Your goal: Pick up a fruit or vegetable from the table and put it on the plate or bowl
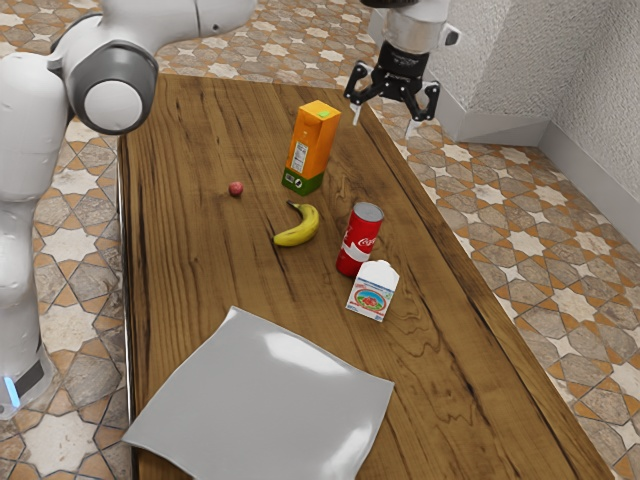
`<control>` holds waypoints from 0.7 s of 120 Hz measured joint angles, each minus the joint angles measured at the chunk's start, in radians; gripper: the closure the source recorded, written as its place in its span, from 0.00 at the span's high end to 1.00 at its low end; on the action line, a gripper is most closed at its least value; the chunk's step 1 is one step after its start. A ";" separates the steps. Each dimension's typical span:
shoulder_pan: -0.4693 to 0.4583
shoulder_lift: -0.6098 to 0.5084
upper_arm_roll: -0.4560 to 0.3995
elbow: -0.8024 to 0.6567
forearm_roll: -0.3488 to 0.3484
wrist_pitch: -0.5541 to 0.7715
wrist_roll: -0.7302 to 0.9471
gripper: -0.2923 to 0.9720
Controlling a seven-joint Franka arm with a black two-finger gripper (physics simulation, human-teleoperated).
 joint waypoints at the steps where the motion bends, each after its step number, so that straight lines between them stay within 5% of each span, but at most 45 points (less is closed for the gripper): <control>1: 0.000 0.000 0.000 0.000 0.001 0.000 -0.006 0.77; 26: 0.002 0.020 0.000 -0.026 0.004 0.032 -0.124 0.77; 55: -0.006 -0.208 -0.013 -0.471 0.005 0.225 -0.176 0.77; 84: -0.020 -0.246 -0.005 -0.539 0.008 0.356 -0.173 0.77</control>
